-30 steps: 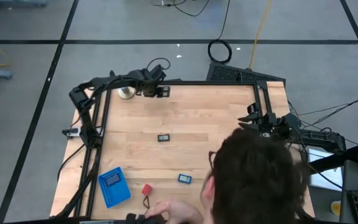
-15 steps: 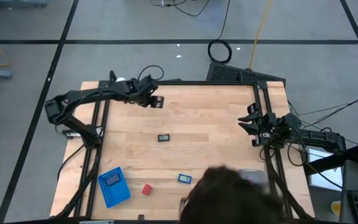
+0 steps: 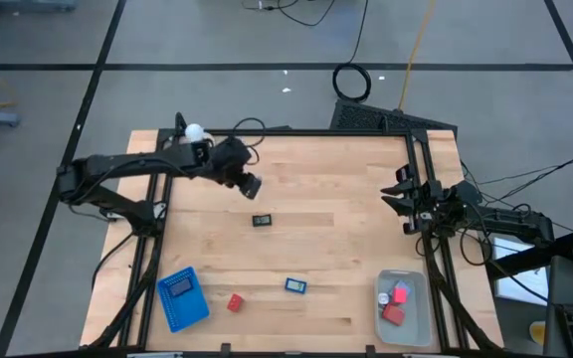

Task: Pick & Place Office items
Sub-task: Put the purple charger adapter into the gray bin

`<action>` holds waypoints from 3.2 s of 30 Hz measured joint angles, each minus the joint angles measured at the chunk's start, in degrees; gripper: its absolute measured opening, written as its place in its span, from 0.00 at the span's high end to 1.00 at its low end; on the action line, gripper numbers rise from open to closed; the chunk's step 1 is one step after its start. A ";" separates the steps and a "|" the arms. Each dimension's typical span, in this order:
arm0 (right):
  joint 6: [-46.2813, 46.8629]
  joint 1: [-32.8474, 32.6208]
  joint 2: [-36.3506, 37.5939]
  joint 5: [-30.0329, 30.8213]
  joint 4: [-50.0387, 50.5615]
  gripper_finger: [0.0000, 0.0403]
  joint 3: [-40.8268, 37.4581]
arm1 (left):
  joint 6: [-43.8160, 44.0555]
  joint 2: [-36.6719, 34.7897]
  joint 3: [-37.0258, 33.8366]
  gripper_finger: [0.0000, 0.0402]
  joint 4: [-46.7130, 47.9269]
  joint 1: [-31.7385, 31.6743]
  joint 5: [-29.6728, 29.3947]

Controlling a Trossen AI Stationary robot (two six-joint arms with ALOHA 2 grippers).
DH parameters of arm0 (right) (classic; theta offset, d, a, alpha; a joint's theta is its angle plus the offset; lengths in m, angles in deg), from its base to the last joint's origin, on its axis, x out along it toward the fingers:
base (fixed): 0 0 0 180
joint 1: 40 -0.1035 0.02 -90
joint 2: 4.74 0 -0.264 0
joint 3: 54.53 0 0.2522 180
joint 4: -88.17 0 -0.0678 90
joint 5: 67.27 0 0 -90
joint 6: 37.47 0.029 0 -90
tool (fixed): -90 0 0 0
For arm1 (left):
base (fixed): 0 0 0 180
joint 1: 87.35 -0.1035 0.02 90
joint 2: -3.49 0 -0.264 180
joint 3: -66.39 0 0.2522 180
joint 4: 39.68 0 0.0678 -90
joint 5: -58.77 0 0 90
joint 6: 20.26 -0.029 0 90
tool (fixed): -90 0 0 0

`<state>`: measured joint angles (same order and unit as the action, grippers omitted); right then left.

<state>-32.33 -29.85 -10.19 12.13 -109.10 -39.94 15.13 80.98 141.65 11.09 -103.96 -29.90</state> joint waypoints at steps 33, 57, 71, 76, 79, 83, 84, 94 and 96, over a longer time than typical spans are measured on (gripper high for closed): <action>-0.01 0.00 0.00 0.03 0.00 0.82 -0.01 | -20.55 14.15 5.14 0.60 -34.44 16.47 15.77; 0.00 0.00 -0.08 -0.01 0.01 0.82 -0.01 | -23.69 32.63 5.68 0.69 -43.61 19.31 10.86; 0.01 0.00 -0.08 0.01 0.02 0.82 -0.01 | -26.17 32.63 5.68 0.81 -44.54 18.55 8.78; 0.01 0.00 -0.08 0.01 0.02 0.82 0.01 | -37.41 29.76 5.68 0.81 -40.01 18.48 7.66; -0.01 0.00 -0.08 0.01 0.02 0.82 0.01 | -45.13 26.74 5.68 0.78 -32.96 18.50 4.11; 0.01 0.00 -0.08 0.01 0.01 0.82 0.01 | -48.86 23.67 6.80 0.71 -19.60 17.58 1.95; 0.01 -0.02 -0.06 0.01 0.00 0.82 0.01 | -48.87 23.38 7.73 0.69 -15.80 17.26 2.39; -0.01 0.00 -0.06 0.00 0.06 0.82 0.01 | -56.03 23.74 16.70 0.44 1.91 16.32 4.71; -0.01 -0.02 -0.06 0.01 0.02 0.82 -0.01 | -56.34 23.74 16.72 0.40 3.26 16.34 4.69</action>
<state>-32.34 -29.87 -10.26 12.14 -109.08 -39.95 -41.21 104.72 158.37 14.35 -87.62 -25.21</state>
